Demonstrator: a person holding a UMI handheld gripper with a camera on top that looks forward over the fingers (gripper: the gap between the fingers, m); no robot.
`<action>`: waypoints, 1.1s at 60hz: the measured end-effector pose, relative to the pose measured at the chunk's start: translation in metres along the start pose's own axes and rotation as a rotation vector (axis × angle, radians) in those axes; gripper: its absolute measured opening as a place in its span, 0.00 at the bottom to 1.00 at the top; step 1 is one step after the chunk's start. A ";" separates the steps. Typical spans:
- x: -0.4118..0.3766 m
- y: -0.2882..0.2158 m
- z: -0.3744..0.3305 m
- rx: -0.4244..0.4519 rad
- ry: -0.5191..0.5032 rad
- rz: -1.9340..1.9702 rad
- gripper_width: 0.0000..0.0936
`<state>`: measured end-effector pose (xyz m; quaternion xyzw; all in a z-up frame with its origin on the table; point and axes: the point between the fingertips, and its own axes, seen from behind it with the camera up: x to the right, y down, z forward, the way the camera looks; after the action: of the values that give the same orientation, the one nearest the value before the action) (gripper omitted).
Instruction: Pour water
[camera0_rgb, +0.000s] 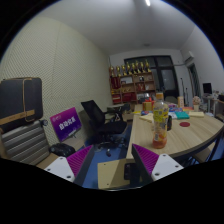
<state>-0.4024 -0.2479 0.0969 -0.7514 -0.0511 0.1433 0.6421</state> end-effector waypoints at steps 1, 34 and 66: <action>0.001 0.000 0.000 0.000 0.003 0.000 0.89; 0.188 -0.029 0.078 0.093 0.274 -0.147 0.89; 0.215 -0.054 0.182 0.104 0.244 -0.179 0.47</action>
<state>-0.2425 -0.0092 0.0926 -0.7216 -0.0321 -0.0042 0.6916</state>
